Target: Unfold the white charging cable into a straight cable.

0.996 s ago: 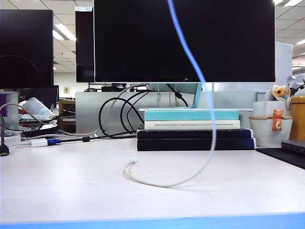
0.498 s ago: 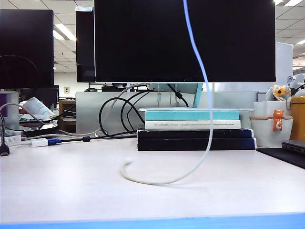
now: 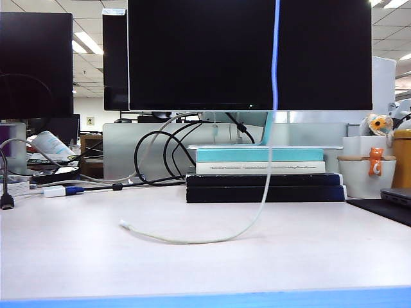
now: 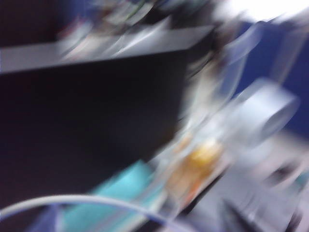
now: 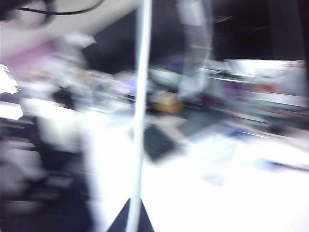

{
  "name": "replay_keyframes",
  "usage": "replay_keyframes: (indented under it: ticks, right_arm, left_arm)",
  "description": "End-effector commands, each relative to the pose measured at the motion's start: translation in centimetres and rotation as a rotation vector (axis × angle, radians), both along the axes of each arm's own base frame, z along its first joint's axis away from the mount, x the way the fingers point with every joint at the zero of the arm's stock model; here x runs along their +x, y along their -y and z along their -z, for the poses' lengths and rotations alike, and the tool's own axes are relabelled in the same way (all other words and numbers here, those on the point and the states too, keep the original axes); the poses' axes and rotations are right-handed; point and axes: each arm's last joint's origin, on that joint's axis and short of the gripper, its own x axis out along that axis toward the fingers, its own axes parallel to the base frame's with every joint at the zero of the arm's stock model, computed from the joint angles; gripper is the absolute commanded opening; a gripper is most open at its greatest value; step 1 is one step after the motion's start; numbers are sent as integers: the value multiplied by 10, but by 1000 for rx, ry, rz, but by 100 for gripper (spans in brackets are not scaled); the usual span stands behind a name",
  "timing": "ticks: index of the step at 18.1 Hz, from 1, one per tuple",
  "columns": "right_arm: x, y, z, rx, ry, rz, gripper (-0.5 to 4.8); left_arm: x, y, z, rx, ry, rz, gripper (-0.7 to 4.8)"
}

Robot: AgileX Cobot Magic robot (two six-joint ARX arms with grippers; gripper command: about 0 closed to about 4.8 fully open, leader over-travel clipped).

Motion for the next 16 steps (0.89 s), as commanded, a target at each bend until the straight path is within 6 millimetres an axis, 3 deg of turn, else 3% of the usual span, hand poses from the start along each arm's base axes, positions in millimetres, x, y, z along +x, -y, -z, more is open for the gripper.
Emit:
replay_keyframes:
  ticks: [1,2,3,6,8,10,12,13,14,15,16]
  right_arm:
    - [-6,11,-16,-279,9,207,8]
    - [-10,18,-30,-396,49,303,8]
    - [-15,19,-41,-389,56,293,8]
    - [-16,16,-52,-347,43,266,8]
    - [-10,11,-37,-403,-64,255,14]
    - [0,10,-20,-531,-147,351,105]
    - [7,10,-8,-635,-176,408,129]
    - [9,11,-7,-660,-179,455,216]
    - [11,15,-6,-729,-177,593,420]
    - [11,18,-5,-796,-163,667,469]
    - [12,19,-4,-836,-160,707,473]
  left_arm:
    - [-4,-21,2,151,31,-114,479]
    - [-6,-23,0,177,57,-142,479]
    - [-8,-25,-2,171,67,-143,479]
    - [-12,-29,-5,220,110,-170,479]
    - [-15,-30,0,253,66,-139,479]
    - [-16,-31,3,283,51,-131,479]
    - [-17,-31,3,291,53,-128,479]
    - [-17,-31,4,293,50,-128,479]
    - [-17,-32,5,301,39,-126,479]
    - [-18,-32,6,310,27,-123,479]
    - [-18,-32,7,316,19,-123,479]
